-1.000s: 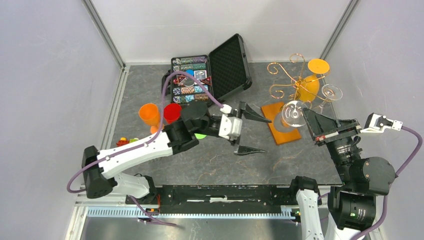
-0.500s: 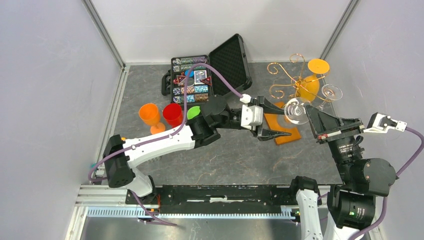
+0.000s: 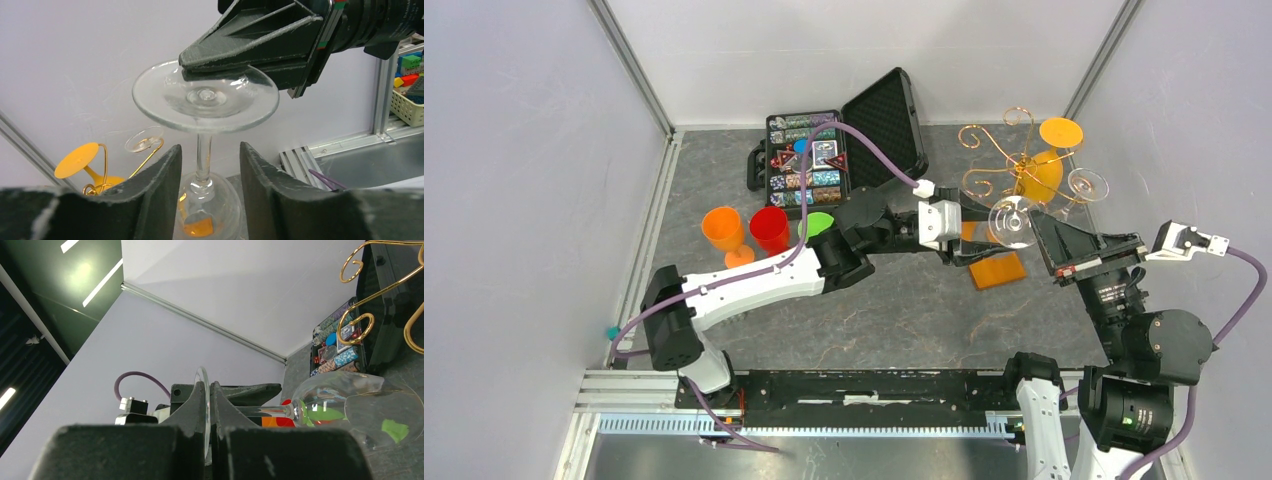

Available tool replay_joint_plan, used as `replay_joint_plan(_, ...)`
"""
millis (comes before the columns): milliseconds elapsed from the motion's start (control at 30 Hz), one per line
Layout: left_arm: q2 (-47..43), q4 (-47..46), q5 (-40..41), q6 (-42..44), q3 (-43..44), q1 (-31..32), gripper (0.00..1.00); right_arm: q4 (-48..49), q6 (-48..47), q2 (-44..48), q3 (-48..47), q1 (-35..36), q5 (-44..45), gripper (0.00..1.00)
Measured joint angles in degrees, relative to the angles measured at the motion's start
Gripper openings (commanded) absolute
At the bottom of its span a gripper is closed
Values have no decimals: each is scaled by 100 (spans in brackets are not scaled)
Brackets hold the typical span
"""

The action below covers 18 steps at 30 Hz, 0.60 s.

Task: Take the wine glass off the wine glass rack

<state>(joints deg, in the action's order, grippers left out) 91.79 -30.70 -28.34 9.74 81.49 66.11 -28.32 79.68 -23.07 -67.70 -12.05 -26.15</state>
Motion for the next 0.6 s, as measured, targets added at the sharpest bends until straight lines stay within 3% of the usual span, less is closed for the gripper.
replay_joint_plan(233, 149, 55, -72, -9, 284, 0, 37, -2, 0, -7, 120, 0, 2, 0)
replay_joint_plan(333, 166, 59, -94, -17, 358, 0, 27, 0, 0, -26, 122, 0, 2, 0)
replay_joint_plan(367, 170, 61, -125, -26, 380, 0, 19, 0, 0, -28, 122, 0, 4, 0)
replay_joint_plan(400, 181, 72, -144, -33, 402, 0, 5, 2, 2, -28, 125, 0, 4, 0)
replay_joint_plan(533, 236, 144, -160, -59, 461, -17, 2, 7, -7, -28, 129, 0, 31, 0)
replay_joint_plan(600, 240, 170, -149, -59, 470, -17, 2, 4, -9, -28, 146, 0, 48, 20)
